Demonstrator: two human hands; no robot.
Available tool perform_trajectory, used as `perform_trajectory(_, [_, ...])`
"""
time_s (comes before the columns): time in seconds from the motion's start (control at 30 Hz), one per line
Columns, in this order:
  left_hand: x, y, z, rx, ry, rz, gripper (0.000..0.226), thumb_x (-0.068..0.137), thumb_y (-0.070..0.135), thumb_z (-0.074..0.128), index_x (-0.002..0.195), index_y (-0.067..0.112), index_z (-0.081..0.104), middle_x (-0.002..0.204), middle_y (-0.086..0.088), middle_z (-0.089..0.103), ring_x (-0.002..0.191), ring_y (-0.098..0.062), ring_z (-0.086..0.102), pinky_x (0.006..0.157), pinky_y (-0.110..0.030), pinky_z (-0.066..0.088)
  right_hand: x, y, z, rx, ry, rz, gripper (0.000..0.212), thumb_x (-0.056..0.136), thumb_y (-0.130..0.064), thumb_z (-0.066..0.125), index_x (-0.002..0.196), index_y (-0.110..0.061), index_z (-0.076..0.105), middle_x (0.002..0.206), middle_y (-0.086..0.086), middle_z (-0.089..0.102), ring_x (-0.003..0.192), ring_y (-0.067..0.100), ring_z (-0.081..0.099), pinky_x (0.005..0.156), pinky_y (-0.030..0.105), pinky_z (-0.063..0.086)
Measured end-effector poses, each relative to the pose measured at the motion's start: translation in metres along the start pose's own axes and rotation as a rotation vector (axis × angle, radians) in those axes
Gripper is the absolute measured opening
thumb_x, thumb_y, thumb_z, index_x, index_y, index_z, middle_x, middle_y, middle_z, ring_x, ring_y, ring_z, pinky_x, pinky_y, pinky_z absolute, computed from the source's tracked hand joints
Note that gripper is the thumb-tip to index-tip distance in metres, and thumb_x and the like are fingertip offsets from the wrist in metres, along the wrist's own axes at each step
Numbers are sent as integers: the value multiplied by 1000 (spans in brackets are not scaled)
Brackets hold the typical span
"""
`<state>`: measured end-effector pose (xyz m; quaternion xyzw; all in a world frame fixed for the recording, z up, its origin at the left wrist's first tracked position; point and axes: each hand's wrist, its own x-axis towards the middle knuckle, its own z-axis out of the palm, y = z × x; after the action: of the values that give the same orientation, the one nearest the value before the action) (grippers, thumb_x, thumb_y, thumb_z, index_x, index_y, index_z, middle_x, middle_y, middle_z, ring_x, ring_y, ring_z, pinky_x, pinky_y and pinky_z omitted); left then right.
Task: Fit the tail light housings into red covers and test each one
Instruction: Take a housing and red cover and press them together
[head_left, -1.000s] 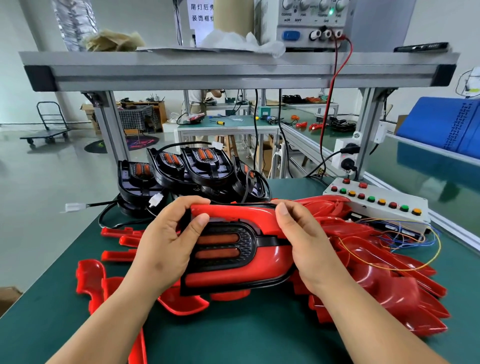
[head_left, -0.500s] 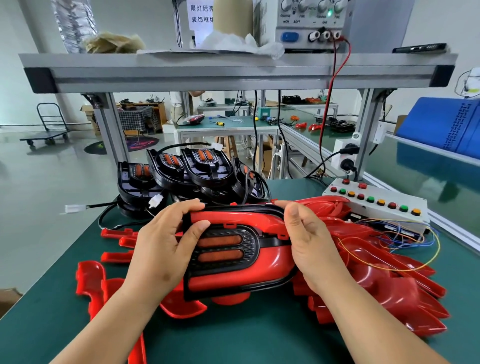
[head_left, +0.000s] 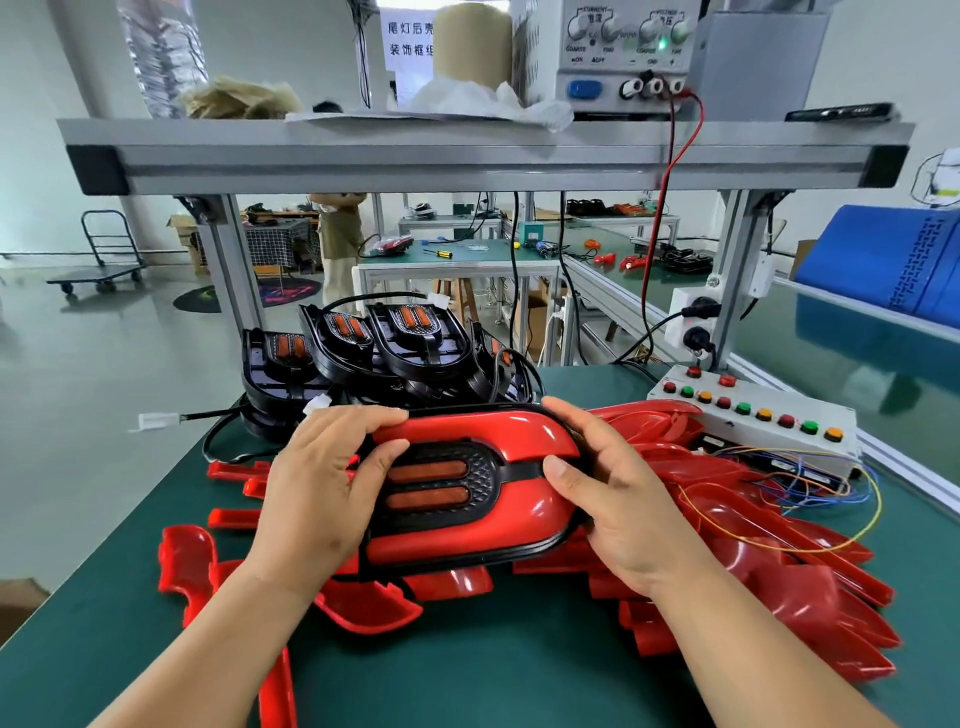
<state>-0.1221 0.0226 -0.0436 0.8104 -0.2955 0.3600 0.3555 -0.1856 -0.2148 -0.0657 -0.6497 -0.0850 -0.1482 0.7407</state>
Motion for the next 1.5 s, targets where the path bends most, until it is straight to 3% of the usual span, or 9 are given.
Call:
perform_trajectory(0.17, [3, -5, 0, 2, -20, 83, 23, 86, 11, 71, 109, 13, 74, 105, 10, 65, 107, -6, 52, 104, -11, 34, 1, 2, -2, 20, -35, -9, 50, 81, -13, 68, 124, -39, 63, 126, -5, 65, 113, 14, 63, 87, 28, 53])
perform_trajectory(0.3, [2, -5, 3, -74, -83, -67, 34, 83, 4, 73, 106, 29, 72, 115, 13, 58, 105, 2, 52, 96, -10, 37, 1, 0, -2, 96, -39, 16, 52, 79, -7, 73, 123, -32, 65, 124, 1, 66, 110, 18, 64, 87, 33, 53])
perform_trajectory(0.4, [2, -7, 7, -244, -204, -224, 42, 91, 8, 64, 102, 49, 61, 126, 13, 56, 118, 8, 48, 101, -26, 40, 0, -3, -1, 148, -36, 45, 56, 74, -6, 67, 127, -25, 62, 123, 4, 66, 111, 21, 62, 93, 39, 52])
perform_trajectory(0.6, [-4, -3, 12, -693, -243, -472, 34, 99, 12, 52, 110, 42, 63, 126, -8, 60, 119, -32, 59, 100, -58, 45, 1, -8, 4, 224, 18, 97, 52, 78, -15, 76, 127, -25, 61, 121, 6, 68, 108, 21, 66, 96, 45, 53])
perform_trajectory(0.77, [-7, 12, 13, -565, -113, -367, 42, 96, 7, 55, 102, 47, 64, 125, 13, 58, 123, -11, 54, 108, -46, 42, 1, -6, 7, 86, 71, 70, 49, 75, -51, 77, 114, -21, 69, 116, 8, 71, 109, 25, 67, 98, 49, 50])
perform_trajectory(0.93, [-9, 32, 11, -958, -134, -475, 19, 89, 31, 46, 101, 32, 61, 92, 5, 71, 82, -20, 74, 62, -30, 60, -2, -8, 9, -24, 71, 20, 55, 69, -67, 72, 113, -33, 68, 117, 1, 70, 110, 19, 66, 91, 37, 53])
perform_trajectory(1.07, [-8, 32, 11, -1023, -95, -469, 18, 86, 35, 49, 101, 42, 56, 93, 4, 72, 79, -28, 74, 59, -35, 60, -5, -13, 12, -60, 68, -29, 54, 67, -72, 71, 108, -38, 68, 114, -4, 71, 105, 14, 68, 82, 24, 55])
perform_trajectory(1.2, [-9, 31, 10, -1111, -85, -526, 28, 86, 35, 53, 107, 54, 55, 102, -7, 73, 82, -35, 74, 60, -42, 60, -6, -18, 11, 2, 26, -6, 57, 62, -67, 78, 107, -32, 69, 113, 1, 71, 104, 19, 68, 83, 28, 55])
perform_trajectory(1.5, [-11, 31, 7, -1126, -133, -527, 14, 89, 34, 52, 101, 33, 60, 104, -16, 72, 87, -40, 72, 64, -47, 60, -5, -19, 14, 214, 49, 43, 38, 75, -26, 69, 108, -7, 66, 108, 17, 71, 96, 27, 67, 84, 38, 57])
